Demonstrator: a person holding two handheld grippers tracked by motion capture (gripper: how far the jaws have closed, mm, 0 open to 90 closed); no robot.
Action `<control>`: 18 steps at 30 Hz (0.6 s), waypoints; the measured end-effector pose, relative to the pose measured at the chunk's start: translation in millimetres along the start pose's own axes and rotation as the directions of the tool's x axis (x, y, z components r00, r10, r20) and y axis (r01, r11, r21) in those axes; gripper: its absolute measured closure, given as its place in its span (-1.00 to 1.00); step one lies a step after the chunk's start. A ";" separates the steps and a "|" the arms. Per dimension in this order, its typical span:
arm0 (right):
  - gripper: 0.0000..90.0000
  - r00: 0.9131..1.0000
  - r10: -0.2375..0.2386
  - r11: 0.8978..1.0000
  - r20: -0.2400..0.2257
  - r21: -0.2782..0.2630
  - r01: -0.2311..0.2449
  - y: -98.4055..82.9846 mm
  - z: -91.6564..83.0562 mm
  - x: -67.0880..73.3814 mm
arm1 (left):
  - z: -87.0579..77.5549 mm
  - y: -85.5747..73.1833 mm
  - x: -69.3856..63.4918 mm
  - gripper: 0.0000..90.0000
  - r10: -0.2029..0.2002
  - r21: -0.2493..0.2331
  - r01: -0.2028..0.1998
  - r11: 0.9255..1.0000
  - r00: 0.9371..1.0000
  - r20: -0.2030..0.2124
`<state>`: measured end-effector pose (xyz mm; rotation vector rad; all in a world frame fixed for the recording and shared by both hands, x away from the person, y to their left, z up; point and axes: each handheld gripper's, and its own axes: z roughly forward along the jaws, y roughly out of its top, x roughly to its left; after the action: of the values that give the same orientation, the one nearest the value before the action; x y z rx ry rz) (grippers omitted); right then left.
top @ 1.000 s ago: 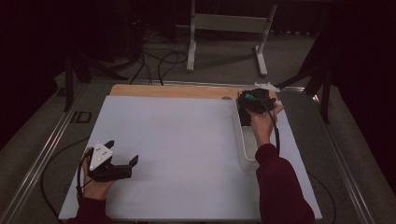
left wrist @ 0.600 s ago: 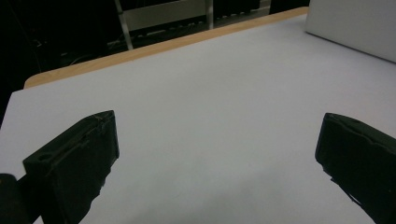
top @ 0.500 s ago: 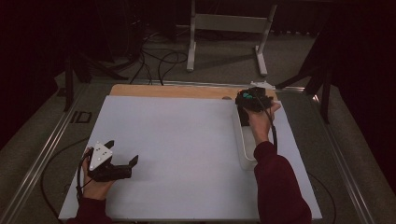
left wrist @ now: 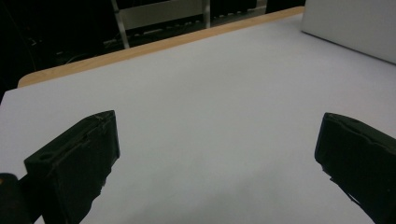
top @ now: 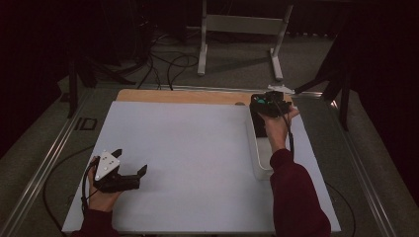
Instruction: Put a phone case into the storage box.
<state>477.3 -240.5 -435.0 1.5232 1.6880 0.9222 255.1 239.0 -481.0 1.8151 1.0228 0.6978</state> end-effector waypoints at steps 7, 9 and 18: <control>-0.84 0.999 -0.020 1.000 -0.036 -0.007 0.020 0.1 -8.0 -1.7 | 1.0 -0.5 -0.2 -1.00 0.001 0.006 -0.001 1.000 1.000 0.000; -0.83 0.999 -0.018 1.000 -0.050 -0.016 0.018 0.1 -12.4 -2.7 | 1.4 -0.6 -0.2 -1.00 0.000 0.007 0.000 1.000 1.000 0.000; -0.79 0.992 -0.023 0.999 -0.126 -0.041 0.018 -6.6 -36.4 -6.6 | 2.1 -0.9 0.5 -1.00 -0.014 0.008 0.014 1.000 1.000 0.015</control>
<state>443.6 -249.9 -421.4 1.4454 1.7601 1.0540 256.7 238.7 -482.6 1.8160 1.0284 0.6716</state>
